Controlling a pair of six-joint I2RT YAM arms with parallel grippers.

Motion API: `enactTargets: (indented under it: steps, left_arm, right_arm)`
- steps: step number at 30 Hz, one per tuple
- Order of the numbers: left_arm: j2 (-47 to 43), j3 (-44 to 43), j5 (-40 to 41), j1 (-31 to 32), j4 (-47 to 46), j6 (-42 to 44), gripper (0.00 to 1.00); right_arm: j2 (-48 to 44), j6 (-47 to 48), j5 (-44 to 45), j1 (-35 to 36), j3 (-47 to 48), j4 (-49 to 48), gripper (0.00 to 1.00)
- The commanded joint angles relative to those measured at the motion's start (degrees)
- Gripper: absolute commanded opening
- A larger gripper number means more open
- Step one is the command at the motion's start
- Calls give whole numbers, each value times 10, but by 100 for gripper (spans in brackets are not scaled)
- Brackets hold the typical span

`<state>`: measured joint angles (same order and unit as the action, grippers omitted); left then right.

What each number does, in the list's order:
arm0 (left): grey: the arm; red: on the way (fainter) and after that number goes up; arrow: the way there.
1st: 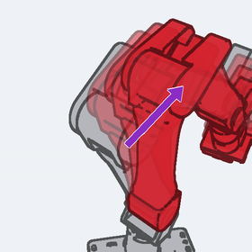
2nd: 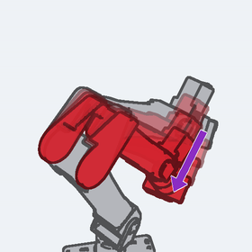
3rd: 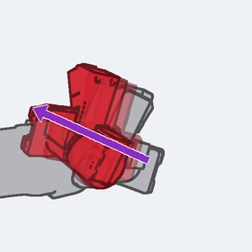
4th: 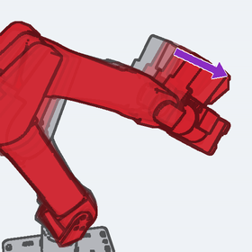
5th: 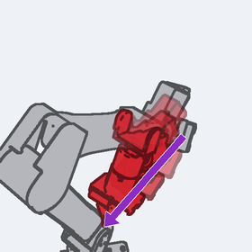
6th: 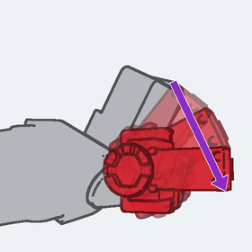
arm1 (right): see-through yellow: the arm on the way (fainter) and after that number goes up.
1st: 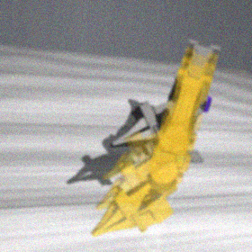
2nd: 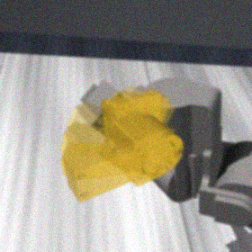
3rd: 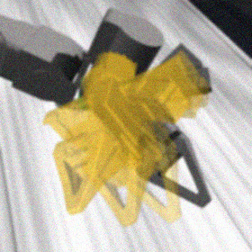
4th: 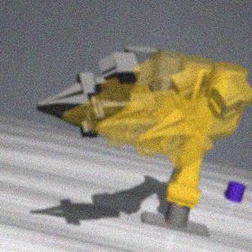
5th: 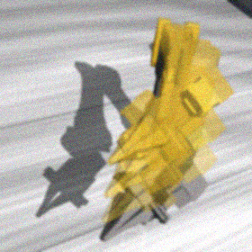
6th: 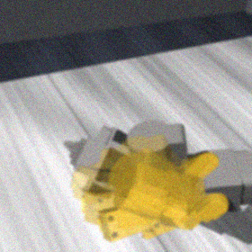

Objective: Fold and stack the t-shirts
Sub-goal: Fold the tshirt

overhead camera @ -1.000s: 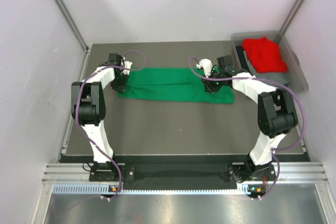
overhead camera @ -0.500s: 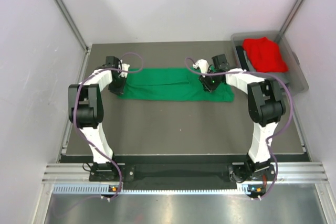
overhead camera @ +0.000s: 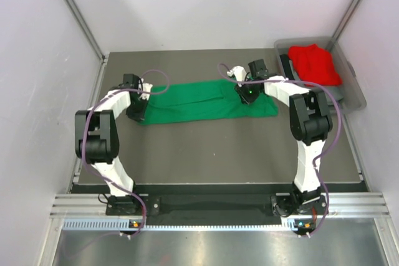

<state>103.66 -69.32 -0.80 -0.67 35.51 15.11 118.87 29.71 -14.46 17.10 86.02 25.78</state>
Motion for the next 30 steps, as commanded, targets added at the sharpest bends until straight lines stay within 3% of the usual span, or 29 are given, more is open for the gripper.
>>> enactTargets:
  steps: [1, 6, 10, 15, 19, 30]
  left_arm:
    - [-58, 25, 11, -4, 33, 9, 18]
    - [-115, 50, -5, -4, 40, 14, 39]
    - [-144, 51, -8, -4, 51, 28, 40]
    - [-146, 49, -21, -4, 47, 37, 42]
    - [-133, 68, -36, 0, 24, 67, 47]
    - [-51, 30, -103, 1, -25, 63, 46]
  right_arm:
    - [-7, -6, 22, -2, -3, 1, 28]
    - [-91, 0, 5, -3, -52, 23, 30]
    - [-186, 17, 20, -5, -99, 23, 33]
    - [-233, 46, 58, -20, -151, 22, 36]
    - [-228, 53, 52, -51, -164, 28, 36]
    - [-171, 60, 62, -105, -147, 44, 37]
